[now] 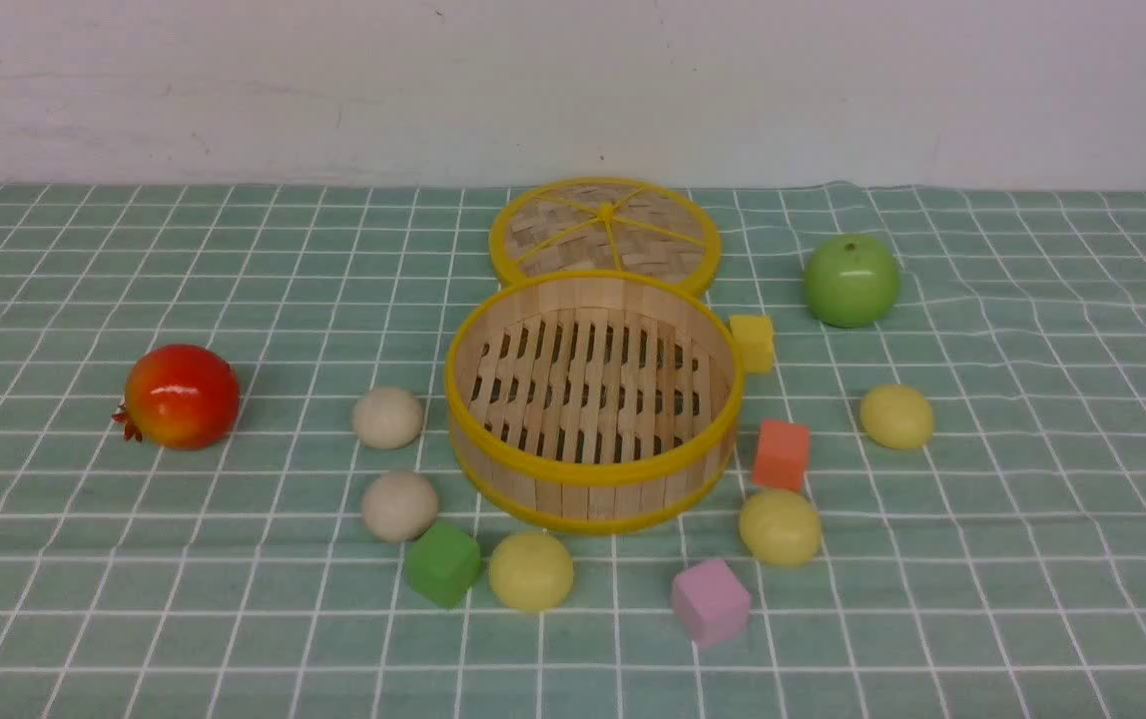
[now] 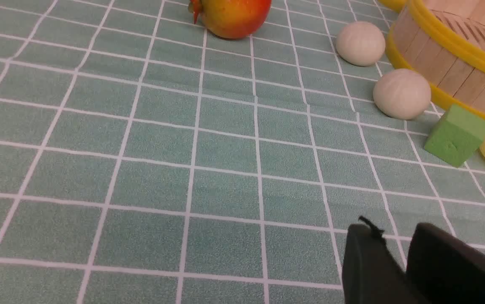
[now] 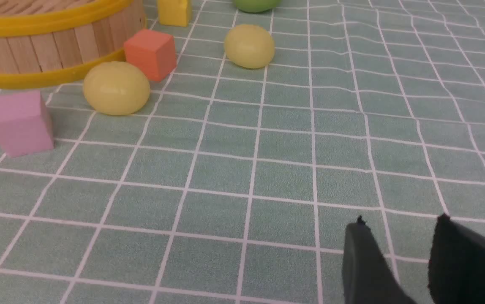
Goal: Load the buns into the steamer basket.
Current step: Use the left arm to grab a steamed stuffed bun
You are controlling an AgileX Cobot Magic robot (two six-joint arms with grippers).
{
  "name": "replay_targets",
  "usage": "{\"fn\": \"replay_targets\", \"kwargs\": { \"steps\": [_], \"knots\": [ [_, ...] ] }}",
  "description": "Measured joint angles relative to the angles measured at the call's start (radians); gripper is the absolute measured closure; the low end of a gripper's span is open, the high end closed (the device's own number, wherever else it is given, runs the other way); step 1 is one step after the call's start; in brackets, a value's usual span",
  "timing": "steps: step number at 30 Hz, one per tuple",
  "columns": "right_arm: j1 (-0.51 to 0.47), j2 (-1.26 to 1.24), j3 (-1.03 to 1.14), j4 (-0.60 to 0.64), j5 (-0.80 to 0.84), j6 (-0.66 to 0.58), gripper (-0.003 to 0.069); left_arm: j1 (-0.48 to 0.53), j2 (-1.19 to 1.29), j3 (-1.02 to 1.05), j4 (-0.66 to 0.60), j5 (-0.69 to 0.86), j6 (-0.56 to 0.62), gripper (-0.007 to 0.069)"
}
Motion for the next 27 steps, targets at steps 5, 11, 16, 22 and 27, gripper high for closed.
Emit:
{"fn": "replay_targets", "kwargs": {
  "steps": [5,11,16,22,27],
  "knots": [
    [0.0,0.0,0.0,0.0,0.0,0.0,0.0419,0.0,0.0,0.0,0.0,0.0,0.0,0.0474],
    [0.0,0.0,0.0,0.0,0.0,0.0,0.0419,0.0,0.0,0.0,0.0,0.0,0.0,0.047],
    [0.0,0.0,0.0,0.0,0.0,0.0,0.0419,0.0,0.0,0.0,0.0,0.0,0.0,0.0466],
    [0.0,0.0,0.0,0.0,0.0,0.0,0.0419,0.0,0.0,0.0,0.0,0.0,0.0,0.046],
    [0.0,0.0,0.0,0.0,0.0,0.0,0.0419,0.0,0.0,0.0,0.0,0.0,0.0,0.046]
  ]
}}
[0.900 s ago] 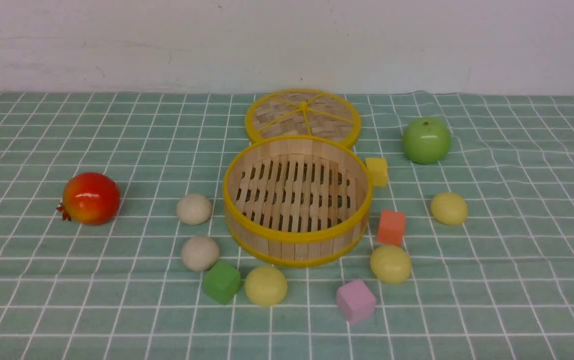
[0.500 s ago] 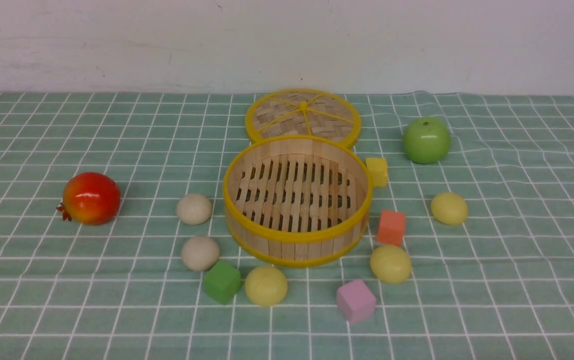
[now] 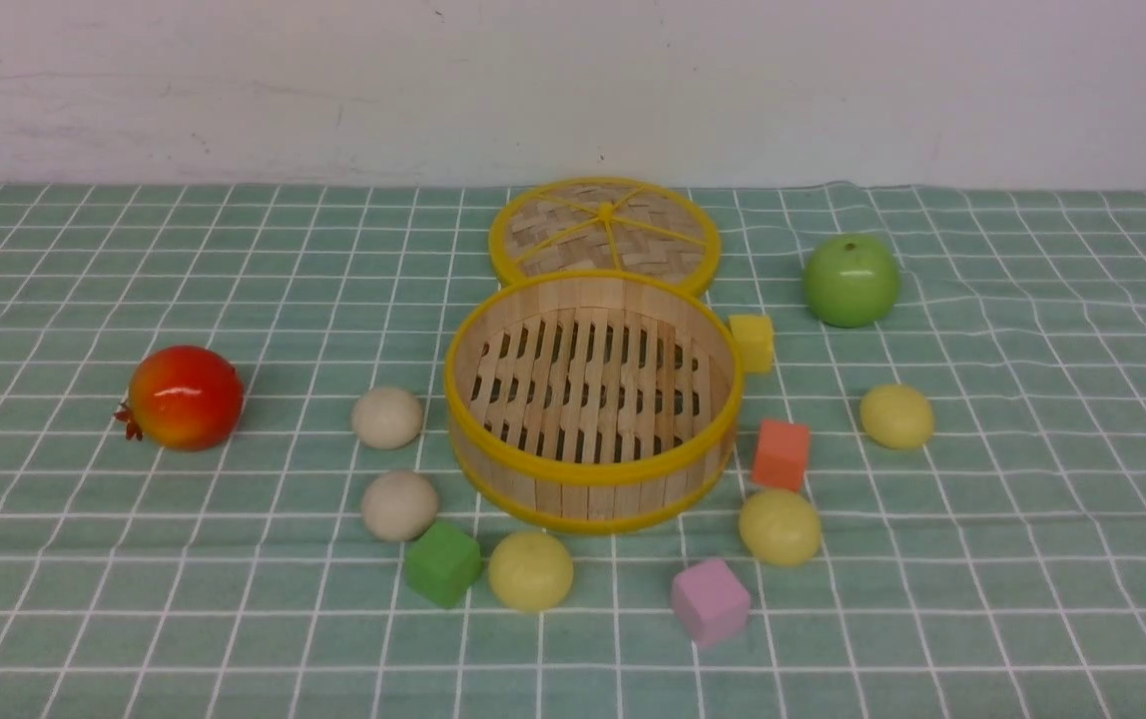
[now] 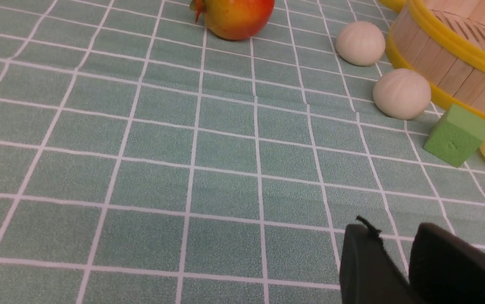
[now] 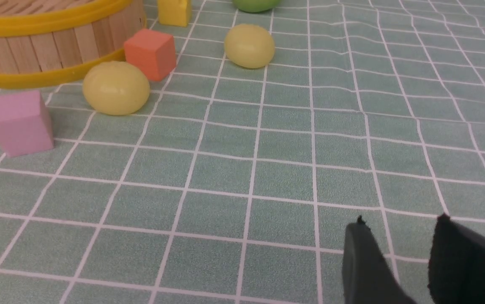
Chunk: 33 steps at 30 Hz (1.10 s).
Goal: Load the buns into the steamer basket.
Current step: Use the left arm to grab a steamed stuffed bun
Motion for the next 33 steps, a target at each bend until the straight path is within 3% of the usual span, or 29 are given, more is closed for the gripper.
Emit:
{"fn": "replay_targets", "kwargs": {
  "steps": [10,17,22,26,30,33],
  "knots": [
    [0.0,0.0,0.0,0.0,0.0,0.0,0.0419,0.0,0.0,0.0,-0.028,-0.017,-0.017,0.0452],
    [0.0,0.0,0.0,0.0,0.0,0.0,0.0419,0.0,0.0,0.0,-0.411,-0.267,-0.201,0.0442],
    [0.0,0.0,0.0,0.0,0.0,0.0,0.0419,0.0,0.0,-0.002,-0.485,-0.39,-0.197,0.0444],
    [0.0,0.0,0.0,0.0,0.0,0.0,0.0419,0.0,0.003,-0.123,-0.476,-0.271,-0.156,0.0511],
    [0.0,0.0,0.0,0.0,0.0,0.0,0.0419,0.0,0.129,-0.339,-0.418,-0.002,-0.034,0.0635],
    [0.0,0.0,0.0,0.0,0.0,0.0,0.0419,0.0,0.327,-0.502,-0.381,0.225,0.054,0.0638]
  ]
}}
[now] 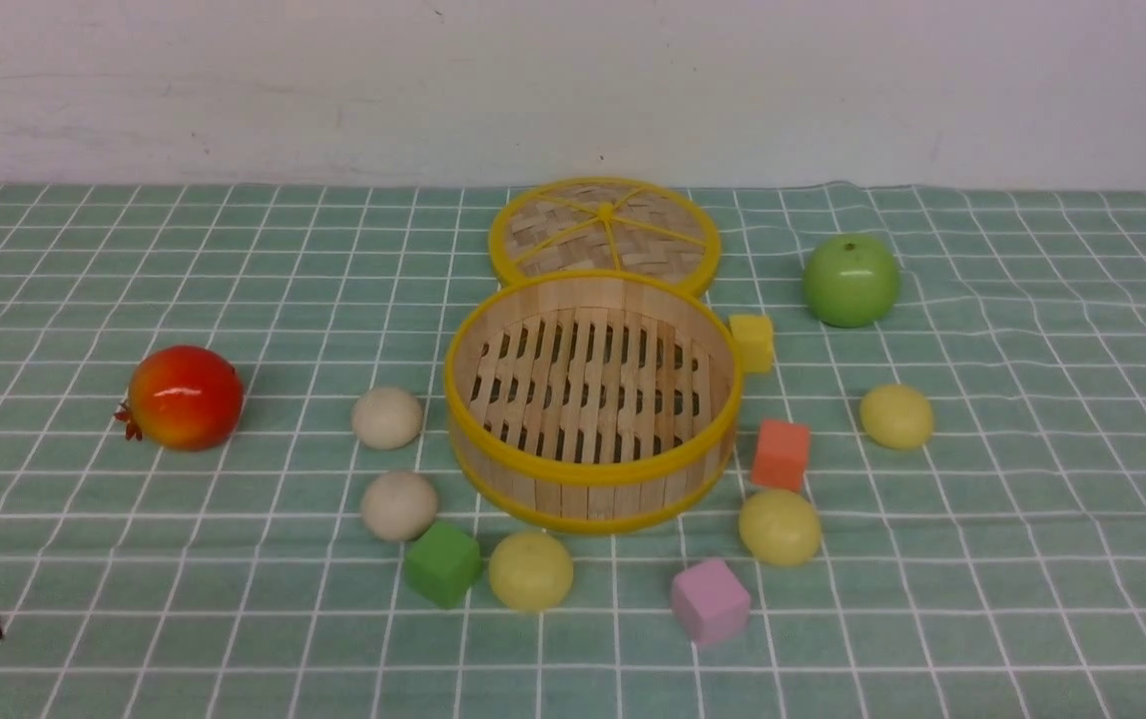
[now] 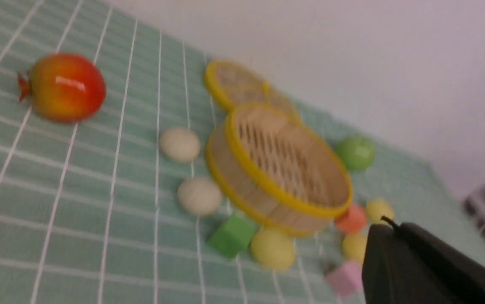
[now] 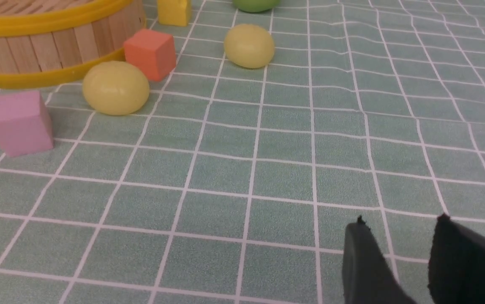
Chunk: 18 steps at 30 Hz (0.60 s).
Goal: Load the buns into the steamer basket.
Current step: Use the left arm to grab a steamed stuffed bun
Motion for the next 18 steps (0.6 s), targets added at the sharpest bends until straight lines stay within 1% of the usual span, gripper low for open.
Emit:
{"fn": "replay_targets", "kwargs": {
  "steps": [1,2,3,4,5,6,7,9,12,13,14,15,16,18],
  "knots": [
    [0.0,0.0,0.0,0.0,0.0,0.0,0.0419,0.0,0.075,-0.04,0.012,0.058,0.02,0.0638],
    [0.0,0.0,0.0,0.0,0.0,0.0,0.0419,0.0,0.09,-0.058,0.015,0.072,0.03,0.0638],
    [0.0,0.0,0.0,0.0,0.0,0.0,0.0419,0.0,0.23,-0.129,0.041,0.183,0.076,0.0638],
    [0.0,0.0,0.0,0.0,0.0,0.0,0.0419,0.0,0.293,-0.168,0.053,0.224,0.098,0.0638],
    [0.0,0.0,0.0,0.0,0.0,0.0,0.0419,0.0,0.309,-0.168,0.056,0.233,0.104,0.0638],
    [0.0,0.0,0.0,0.0,0.0,0.0,0.0419,0.0,0.418,-0.225,0.077,0.286,0.141,0.0638],
    [0.0,0.0,0.0,0.0,0.0,0.0,0.0419,0.0,0.465,-0.238,0.085,0.302,0.154,0.0638],
    [0.0,0.0,0.0,0.0,0.0,0.0,0.0419,0.0,0.641,-0.323,0.1,0.34,0.187,0.0638],
    [0.0,0.0,0.0,0.0,0.0,0.0,0.0419,-0.012,0.839,-0.419,0.088,0.357,0.196,0.0638],
    [0.0,0.0,0.0,0.0,0.0,0.0,0.0419,-0.016,0.849,-0.424,0.087,0.357,0.196,0.0638],
    [0.0,0.0,0.0,0.0,0.0,0.0,0.0419,-0.062,0.915,-0.461,0.088,0.356,0.197,0.0638],
    [0.0,0.0,0.0,0.0,0.0,0.0,0.0419,-0.062,0.915,-0.461,0.088,0.355,0.197,0.0638],
    [0.0,0.0,0.0,0.0,0.0,0.0,0.0419,-0.133,0.963,-0.487,0.099,0.348,0.195,0.0638],
    [0.0,0.0,0.0,0.0,0.0,0.0,0.0419,-0.228,1.011,-0.521,0.137,0.326,0.17,0.0638]
  ]
}}
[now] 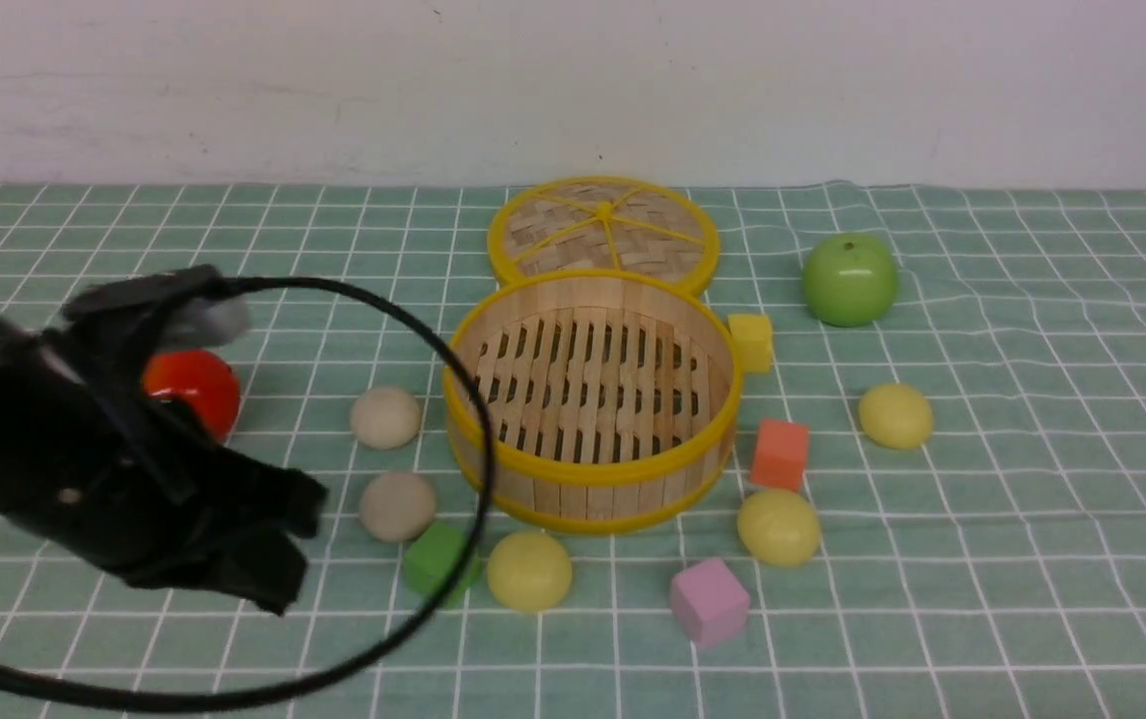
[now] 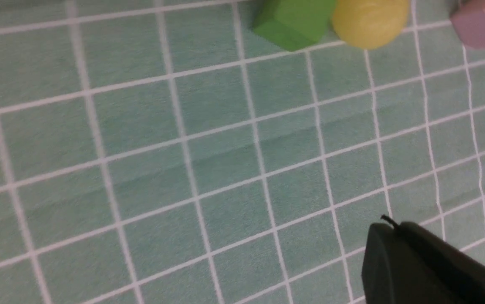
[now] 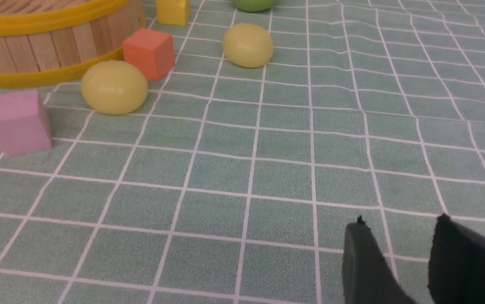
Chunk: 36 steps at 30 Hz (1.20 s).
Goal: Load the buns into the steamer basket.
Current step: Use the left arm to grab a steamed stuffed bun
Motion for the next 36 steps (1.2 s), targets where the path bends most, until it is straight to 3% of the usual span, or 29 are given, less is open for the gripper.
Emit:
{"fn": "replay_targets", "kwargs": {
  "steps": [3,11,21,36],
  "knots": [
    [0.0,0.0,0.0,0.0,0.0,0.0,0.0419,-0.082,0.067,-0.041,0.08,-0.056,-0.079,0.0638],
    [0.0,0.0,0.0,0.0,0.0,0.0,0.0419,-0.093,0.294,-0.169,0.238,-0.128,-0.167,0.0608],
    [0.0,0.0,0.0,0.0,0.0,0.0,0.0419,-0.093,0.513,-0.368,0.374,-0.136,-0.227,0.0363],
    [0.0,0.0,0.0,0.0,0.0,0.0,0.0419,-0.093,0.632,-0.434,0.419,-0.168,-0.231,0.0357]
  ]
}}
